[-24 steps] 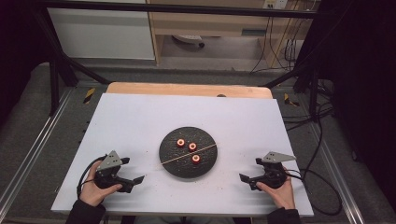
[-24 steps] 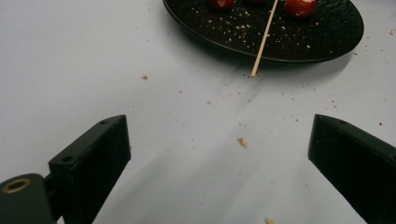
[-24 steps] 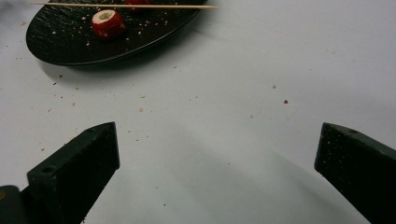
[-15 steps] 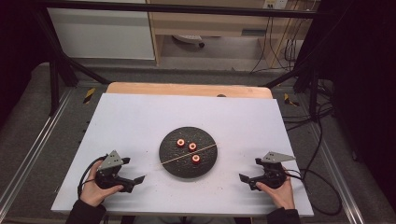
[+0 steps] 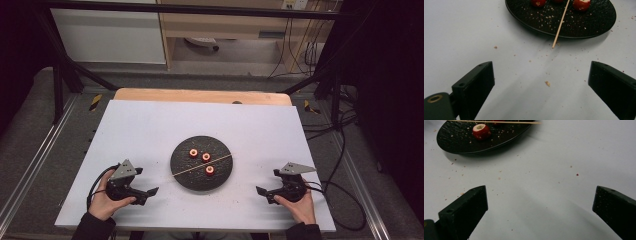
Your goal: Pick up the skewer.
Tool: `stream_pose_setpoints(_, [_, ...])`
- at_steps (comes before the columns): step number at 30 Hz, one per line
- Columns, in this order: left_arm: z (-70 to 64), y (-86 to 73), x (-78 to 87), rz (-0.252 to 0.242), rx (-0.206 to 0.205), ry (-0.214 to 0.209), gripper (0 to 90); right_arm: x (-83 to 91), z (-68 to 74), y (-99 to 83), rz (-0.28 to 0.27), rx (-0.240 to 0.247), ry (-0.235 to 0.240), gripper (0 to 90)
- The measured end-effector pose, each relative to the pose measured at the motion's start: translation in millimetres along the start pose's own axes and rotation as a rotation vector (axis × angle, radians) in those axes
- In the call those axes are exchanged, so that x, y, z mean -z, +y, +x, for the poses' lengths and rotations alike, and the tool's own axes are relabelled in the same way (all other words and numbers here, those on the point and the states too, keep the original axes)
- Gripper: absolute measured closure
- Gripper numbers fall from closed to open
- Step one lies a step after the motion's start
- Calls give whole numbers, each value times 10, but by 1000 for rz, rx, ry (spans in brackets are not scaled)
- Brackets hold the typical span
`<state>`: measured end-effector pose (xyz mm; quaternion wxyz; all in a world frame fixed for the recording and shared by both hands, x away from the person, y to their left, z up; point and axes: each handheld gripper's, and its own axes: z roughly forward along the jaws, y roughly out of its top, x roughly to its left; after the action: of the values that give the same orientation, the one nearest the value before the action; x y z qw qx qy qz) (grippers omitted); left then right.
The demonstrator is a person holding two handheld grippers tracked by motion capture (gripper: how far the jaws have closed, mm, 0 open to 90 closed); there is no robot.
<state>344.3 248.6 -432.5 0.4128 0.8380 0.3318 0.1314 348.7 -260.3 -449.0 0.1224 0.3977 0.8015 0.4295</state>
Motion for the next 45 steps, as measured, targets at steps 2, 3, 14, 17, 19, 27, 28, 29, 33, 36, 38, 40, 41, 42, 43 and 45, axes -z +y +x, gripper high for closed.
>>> stream_pose_setpoints(2, [-12, 29, -5, 0, -5, -5, 67, 0, 6, 5, 1, 1, 1, 6])
stream_pose_setpoints(3, [-12, 29, -5, 0, -5, -5, 67, 0, 6, 5, 1, 1, 1, 6])
stream_pose_setpoints(14, [-115, 225, -97, 27, -36, -17, 76, -4, 9, 8, 2, 2, 0, 6])
stream_pose_setpoints(17, [-131, 263, -116, 33, -42, -18, 76, -6, 9, 8, 1, 6, -1, 6])
stream_pose_setpoints(19, [-149, 304, -137, 41, -52, -20, 76, -6, 10, 8, 3, 7, -1, 6])
stream_pose_setpoints(27, [-196, 439, -229, 70, -75, -31, 70, -10, 9, 7, 3, 12, -1, 6])
stream_pose_setpoints(28, [-196, 439, -229, 70, -75, -31, 69, -12, 9, 6, 3, 14, -3, 6])
stream_pose_setpoints(29, [-205, 468, -248, 75, -80, -34, 69, -13, 12, 5, 3, 10, -3, 6])
stream_pose_setpoints(33, [-230, 525, -287, 85, -93, -39, 67, -17, 14, 5, 9, 11, 0, 6])
stream_pose_setpoints(36, [-242, 553, -307, 89, -99, -41, 66, -20, 14, 4, 10, 12, -1, 6])
stream_pose_setpoints(38, [-258, 599, -339, 96, -111, -44, 67, -20, 15, 3, 10, 12, 0, 6])
stream_pose_setpoints(40, [-269, 628, -362, 101, -119, -45, 67, -24, 13, 2, 10, 16, -3, 6])
stream_pose_setpoints(41, [-269, 628, -362, 101, -119, -45, 68, -25, 15, 1, 10, 14, -3, 6])
stream_pose_setpoints(42, [-279, 654, -384, 108, -127, -48, 69, -27, 15, 1, 10, 15, -2, 6])
stream_pose_setpoints(43, [-279, 654, -384, 108, -127, -48, 70, -28, 16, 1, 9, 14, -1, 6])
stream_pose_setpoints(45, [-289, 689, -420, 114, -129, -49, 71, -28, 16, 1, 11, 15, -2, 6])
